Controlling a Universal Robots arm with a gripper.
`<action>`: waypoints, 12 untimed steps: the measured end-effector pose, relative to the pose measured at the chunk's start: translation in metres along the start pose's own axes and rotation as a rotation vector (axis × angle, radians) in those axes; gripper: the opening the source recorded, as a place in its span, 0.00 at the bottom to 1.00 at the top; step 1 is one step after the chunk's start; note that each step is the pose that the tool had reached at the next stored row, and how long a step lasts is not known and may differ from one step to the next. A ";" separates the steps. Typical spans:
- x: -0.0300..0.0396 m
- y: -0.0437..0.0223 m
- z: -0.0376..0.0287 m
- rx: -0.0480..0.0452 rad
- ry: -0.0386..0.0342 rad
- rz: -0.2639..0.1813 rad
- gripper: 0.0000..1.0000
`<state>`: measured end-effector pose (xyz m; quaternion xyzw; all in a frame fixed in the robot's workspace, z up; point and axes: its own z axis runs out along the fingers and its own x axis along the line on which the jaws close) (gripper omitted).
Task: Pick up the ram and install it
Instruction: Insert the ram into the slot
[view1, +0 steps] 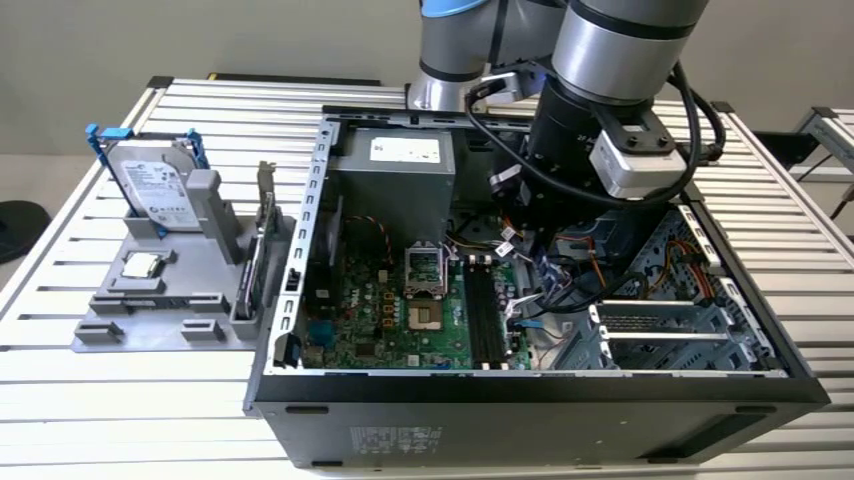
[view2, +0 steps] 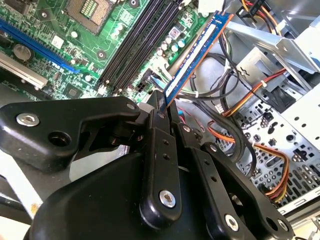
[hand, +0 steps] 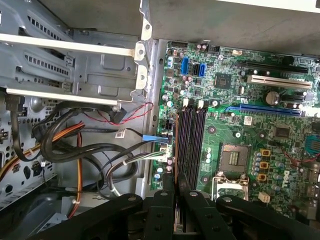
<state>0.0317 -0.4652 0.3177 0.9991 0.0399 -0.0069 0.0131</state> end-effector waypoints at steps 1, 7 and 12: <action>0.0000 0.0000 0.0002 -0.0001 0.0000 0.000 0.00; 0.0000 -0.0001 0.0016 0.0000 0.0001 0.000 0.00; 0.0001 -0.0001 0.0029 -0.0001 0.0003 0.000 0.00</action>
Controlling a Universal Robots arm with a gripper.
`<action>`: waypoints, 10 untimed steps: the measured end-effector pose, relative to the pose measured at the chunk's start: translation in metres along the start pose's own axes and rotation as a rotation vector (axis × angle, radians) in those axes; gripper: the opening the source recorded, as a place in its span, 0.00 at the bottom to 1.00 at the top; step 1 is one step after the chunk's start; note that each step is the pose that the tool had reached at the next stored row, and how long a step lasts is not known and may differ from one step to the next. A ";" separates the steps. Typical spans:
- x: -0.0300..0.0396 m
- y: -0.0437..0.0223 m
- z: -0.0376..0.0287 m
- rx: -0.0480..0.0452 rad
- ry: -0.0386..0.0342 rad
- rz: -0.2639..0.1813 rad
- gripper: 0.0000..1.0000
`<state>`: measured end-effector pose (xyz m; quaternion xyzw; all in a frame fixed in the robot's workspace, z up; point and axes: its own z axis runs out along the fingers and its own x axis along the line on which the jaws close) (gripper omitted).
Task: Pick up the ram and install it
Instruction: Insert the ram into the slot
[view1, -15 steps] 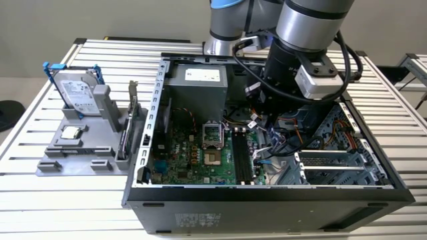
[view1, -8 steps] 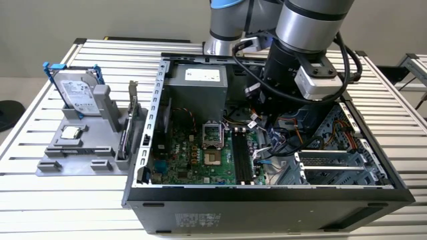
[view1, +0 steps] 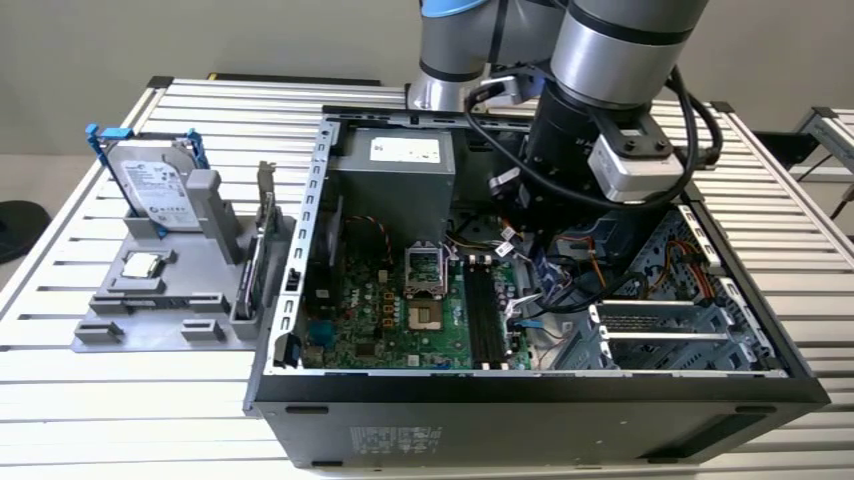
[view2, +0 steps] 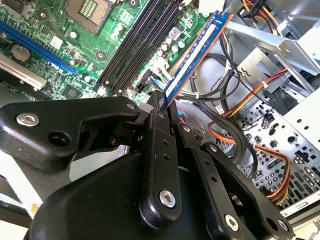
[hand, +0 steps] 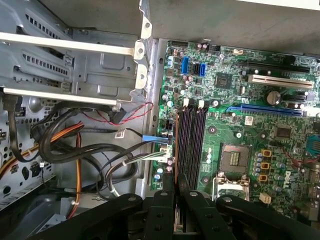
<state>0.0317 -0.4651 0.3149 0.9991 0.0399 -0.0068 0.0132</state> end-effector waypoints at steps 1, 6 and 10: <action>0.0000 0.0000 0.0002 0.0000 0.0001 0.000 0.00; -0.0005 -0.0001 0.0014 0.0000 0.0003 0.010 0.00; -0.0025 -0.0006 0.0019 0.0006 -0.0001 0.025 0.00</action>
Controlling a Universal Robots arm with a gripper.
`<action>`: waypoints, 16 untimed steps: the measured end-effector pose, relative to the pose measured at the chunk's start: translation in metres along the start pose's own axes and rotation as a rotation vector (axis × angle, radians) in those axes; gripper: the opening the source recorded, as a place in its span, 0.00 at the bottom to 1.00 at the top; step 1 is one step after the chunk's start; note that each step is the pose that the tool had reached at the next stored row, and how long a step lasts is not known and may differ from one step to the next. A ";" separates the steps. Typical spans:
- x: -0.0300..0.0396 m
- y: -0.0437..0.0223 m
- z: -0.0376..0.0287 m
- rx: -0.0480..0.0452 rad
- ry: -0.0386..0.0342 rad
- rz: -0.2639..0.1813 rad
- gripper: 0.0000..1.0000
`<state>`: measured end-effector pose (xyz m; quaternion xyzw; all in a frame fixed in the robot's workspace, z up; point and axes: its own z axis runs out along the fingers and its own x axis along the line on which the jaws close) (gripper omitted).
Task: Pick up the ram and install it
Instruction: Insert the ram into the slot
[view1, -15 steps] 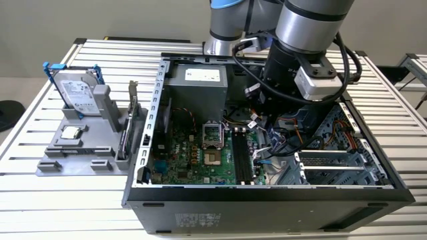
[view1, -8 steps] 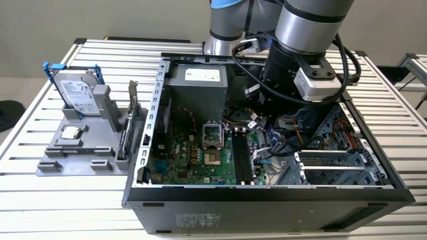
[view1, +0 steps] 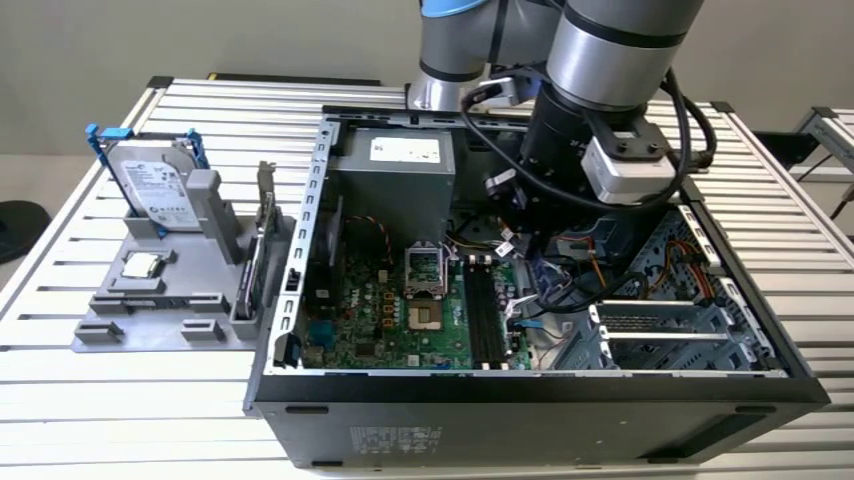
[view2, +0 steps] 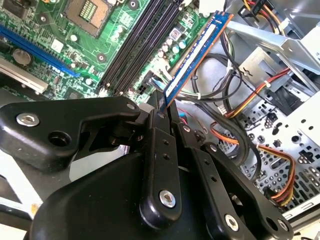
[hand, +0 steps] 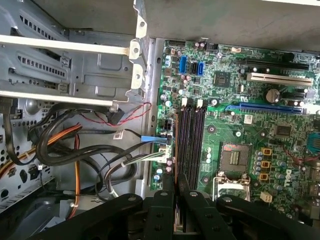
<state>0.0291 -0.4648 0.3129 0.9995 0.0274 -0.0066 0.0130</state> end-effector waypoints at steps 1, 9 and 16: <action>-0.0008 -0.0004 0.0000 -0.0001 -0.0001 0.003 0.00; -0.0057 -0.0060 0.0003 0.0000 -0.0007 0.023 0.00; -0.0059 -0.0083 0.0004 0.0001 -0.0008 0.028 0.00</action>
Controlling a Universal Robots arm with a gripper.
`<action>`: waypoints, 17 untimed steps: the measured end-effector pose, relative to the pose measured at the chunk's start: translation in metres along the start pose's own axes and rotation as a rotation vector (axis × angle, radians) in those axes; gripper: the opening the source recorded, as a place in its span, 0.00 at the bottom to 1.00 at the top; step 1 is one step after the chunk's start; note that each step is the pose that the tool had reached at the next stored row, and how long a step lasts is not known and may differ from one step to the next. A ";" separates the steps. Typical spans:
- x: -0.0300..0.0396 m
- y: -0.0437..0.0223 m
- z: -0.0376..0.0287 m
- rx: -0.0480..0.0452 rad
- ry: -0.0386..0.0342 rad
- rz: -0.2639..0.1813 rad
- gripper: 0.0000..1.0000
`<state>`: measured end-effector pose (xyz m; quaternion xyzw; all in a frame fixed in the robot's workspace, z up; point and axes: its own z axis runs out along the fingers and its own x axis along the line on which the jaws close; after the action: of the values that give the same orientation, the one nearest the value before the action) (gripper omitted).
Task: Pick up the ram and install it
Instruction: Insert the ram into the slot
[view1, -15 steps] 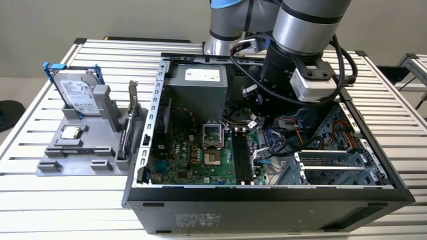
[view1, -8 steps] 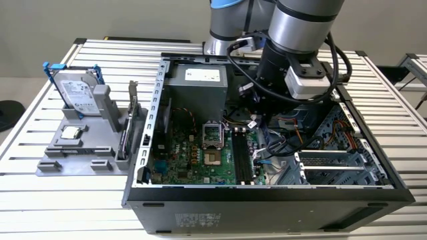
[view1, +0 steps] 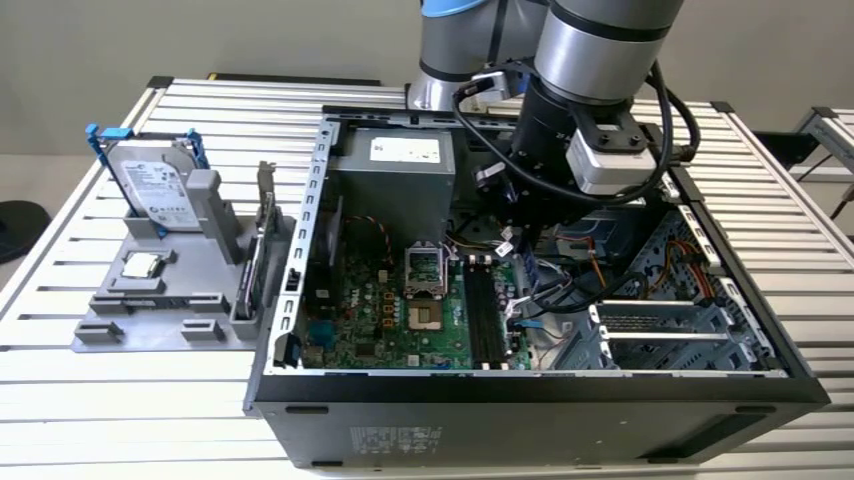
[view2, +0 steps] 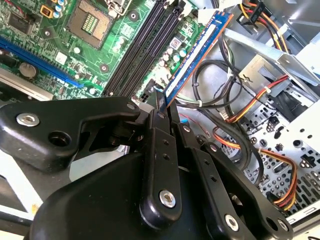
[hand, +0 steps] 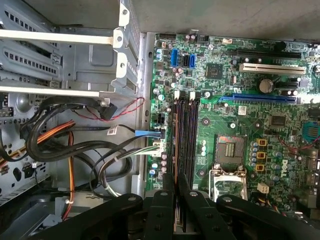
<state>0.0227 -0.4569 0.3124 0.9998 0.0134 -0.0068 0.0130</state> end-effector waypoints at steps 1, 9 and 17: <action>0.0000 0.0000 0.0000 0.0000 0.0000 0.000 0.00; 0.0000 0.0000 0.0000 0.0000 0.0000 0.000 0.00; 0.0000 -0.0001 0.0014 0.0007 -0.0010 0.042 0.00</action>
<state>0.0228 -0.4568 0.3110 0.9999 -0.0076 -0.0071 0.0128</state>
